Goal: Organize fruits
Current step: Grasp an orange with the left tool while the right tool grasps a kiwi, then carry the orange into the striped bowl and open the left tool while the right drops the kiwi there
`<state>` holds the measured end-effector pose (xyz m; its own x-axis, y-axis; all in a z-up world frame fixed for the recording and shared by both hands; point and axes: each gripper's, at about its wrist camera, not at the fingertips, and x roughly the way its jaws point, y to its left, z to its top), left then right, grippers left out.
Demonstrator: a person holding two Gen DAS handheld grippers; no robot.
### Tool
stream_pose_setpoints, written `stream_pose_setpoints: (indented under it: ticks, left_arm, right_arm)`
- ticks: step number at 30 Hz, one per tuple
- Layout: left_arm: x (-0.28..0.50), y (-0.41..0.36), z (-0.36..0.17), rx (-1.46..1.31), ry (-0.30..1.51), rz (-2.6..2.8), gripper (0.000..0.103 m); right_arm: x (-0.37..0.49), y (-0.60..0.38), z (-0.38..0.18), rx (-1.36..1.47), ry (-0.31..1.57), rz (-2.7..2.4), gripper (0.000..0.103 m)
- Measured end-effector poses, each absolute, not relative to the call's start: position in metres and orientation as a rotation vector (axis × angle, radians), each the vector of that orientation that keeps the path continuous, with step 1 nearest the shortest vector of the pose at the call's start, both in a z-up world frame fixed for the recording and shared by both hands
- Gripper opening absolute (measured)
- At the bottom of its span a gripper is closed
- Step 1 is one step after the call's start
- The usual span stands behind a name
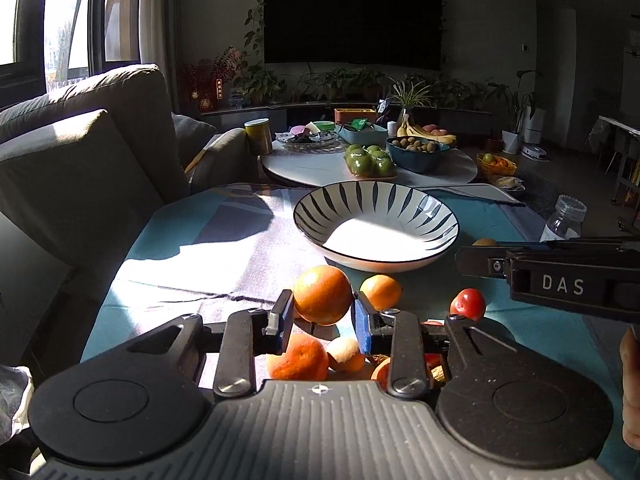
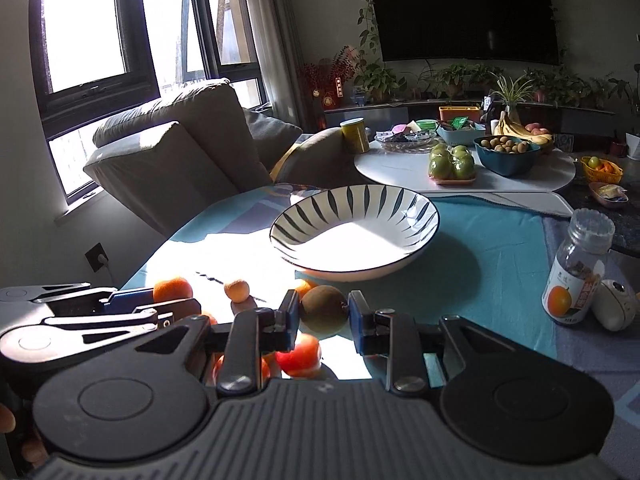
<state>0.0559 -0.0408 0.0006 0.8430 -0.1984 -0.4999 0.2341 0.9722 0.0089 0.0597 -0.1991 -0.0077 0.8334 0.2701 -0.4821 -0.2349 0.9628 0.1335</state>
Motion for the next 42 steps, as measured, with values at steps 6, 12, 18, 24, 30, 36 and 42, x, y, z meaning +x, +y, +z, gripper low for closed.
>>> stream_pose_setpoints:
  ticks: [6,12,18,24,30,36,42]
  left_arm:
    - [0.084,-0.057,0.006,0.071,0.498,-0.267,0.029]
    - [0.117,-0.063,0.003,0.075,0.509,-0.262,0.029]
    - [0.145,-0.068,-0.005,0.077,0.531,-0.255,0.029]
    - [0.160,-0.072,-0.017,0.091,0.555,-0.260,0.029]
    - [0.167,-0.075,-0.019,0.088,0.573,-0.286,0.029]
    - [0.168,-0.077,-0.021,0.093,0.574,-0.298,0.030]
    - [0.167,-0.077,-0.021,0.091,0.573,-0.289,0.030]
  right_arm:
    - [0.091,-0.211,-0.003,0.096,0.518,0.229,0.082]
    - [0.112,-0.219,-0.008,0.098,0.534,0.207,0.082]
    - [0.130,-0.218,-0.015,0.106,0.564,0.220,0.082]
    - [0.141,-0.220,-0.021,0.110,0.583,0.228,0.082]
    - [0.144,-0.217,-0.024,0.090,0.590,0.236,0.082]
    - [0.147,-0.215,-0.028,0.077,0.597,0.235,0.082]
    - [0.146,-0.213,-0.028,0.076,0.590,0.227,0.083]
